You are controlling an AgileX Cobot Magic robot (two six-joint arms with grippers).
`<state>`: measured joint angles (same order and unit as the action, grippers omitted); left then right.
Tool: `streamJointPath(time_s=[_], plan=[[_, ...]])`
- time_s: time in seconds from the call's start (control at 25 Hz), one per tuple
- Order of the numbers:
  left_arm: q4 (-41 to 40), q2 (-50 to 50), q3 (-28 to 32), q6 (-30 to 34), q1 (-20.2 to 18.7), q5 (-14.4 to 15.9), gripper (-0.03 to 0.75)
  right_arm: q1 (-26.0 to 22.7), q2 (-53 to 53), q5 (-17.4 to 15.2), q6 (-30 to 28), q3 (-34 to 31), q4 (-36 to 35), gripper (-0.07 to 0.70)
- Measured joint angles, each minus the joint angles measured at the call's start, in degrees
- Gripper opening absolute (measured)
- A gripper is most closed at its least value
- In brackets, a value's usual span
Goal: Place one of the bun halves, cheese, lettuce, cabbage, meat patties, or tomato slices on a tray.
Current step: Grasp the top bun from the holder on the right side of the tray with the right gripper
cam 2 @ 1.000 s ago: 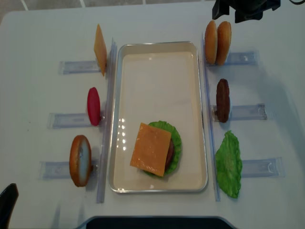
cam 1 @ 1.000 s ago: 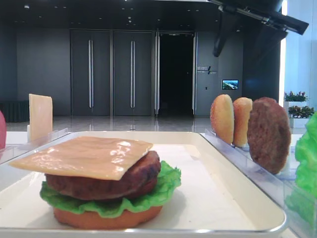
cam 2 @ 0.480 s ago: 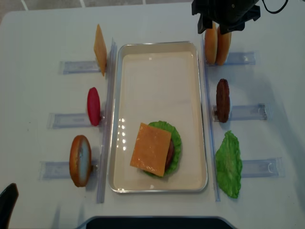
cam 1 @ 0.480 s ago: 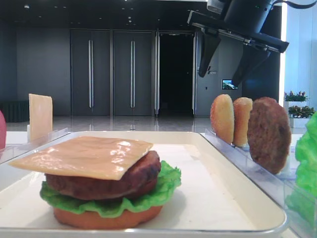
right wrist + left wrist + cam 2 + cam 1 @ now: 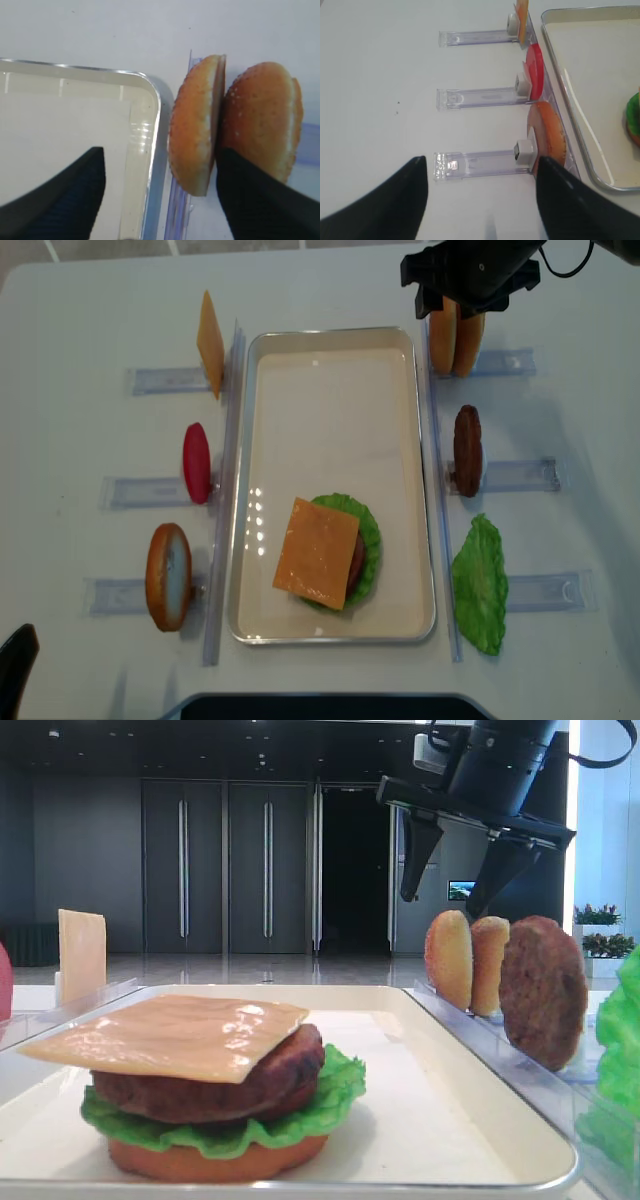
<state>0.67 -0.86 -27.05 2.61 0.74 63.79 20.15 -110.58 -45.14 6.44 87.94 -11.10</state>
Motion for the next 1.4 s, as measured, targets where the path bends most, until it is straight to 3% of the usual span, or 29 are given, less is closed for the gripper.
streamJointPath(time_s=[0.56, 0.76, 0.96, 1.4], plan=[[0.00, 0.00, 0.00, 0.00, 0.00, 0.00, 0.517, 0.00, -2.54, 1.56, 0.06, 0.00, 0.16, 0.472], [0.00, 0.00, 0.00, 0.00, 0.00, 0.00, 0.517, 0.00, -3.73, 1.98, 0.06, 0.00, 0.94, 0.403], [0.00, 0.00, 0.00, 0.00, 0.00, 0.00, 0.517, -0.10, -3.86, 2.40, 0.06, 0.00, 2.59, 0.231], [0.00, 0.00, 0.00, 0.00, 0.00, 0.00, 0.517, -0.04, -3.57, 1.96, 0.06, 0.00, 2.52, 0.223]])
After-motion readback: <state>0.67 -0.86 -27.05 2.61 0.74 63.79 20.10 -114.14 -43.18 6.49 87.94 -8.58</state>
